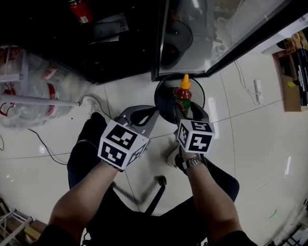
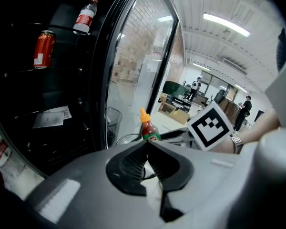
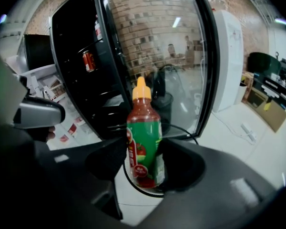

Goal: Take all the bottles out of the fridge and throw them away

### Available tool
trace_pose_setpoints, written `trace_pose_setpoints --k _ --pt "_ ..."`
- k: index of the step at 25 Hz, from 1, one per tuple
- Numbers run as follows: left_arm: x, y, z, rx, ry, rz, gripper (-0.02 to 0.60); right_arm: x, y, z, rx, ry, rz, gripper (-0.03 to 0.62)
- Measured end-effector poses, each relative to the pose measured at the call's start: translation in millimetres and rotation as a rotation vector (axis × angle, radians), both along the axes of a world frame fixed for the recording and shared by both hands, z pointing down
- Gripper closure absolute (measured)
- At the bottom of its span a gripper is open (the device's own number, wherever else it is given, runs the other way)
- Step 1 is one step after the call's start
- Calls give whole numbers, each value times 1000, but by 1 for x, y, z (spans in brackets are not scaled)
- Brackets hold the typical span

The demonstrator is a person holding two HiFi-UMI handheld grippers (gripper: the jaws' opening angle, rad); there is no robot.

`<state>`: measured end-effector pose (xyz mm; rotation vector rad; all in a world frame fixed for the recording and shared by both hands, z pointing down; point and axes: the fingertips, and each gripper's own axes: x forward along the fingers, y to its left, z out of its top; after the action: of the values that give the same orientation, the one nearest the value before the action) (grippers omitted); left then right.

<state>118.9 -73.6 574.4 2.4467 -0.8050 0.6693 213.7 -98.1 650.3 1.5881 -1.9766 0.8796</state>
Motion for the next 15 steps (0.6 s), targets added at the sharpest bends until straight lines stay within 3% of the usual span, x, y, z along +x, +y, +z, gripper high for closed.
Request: trace_pose_setpoints --k 2,15 --pt "-2 -2 4 -5 -2 -3 578 1 -5 -5 36 8 11 422" --pt "-10 0 -5 7 6 -18 578 -2 -11 -25 66 2 20 424"
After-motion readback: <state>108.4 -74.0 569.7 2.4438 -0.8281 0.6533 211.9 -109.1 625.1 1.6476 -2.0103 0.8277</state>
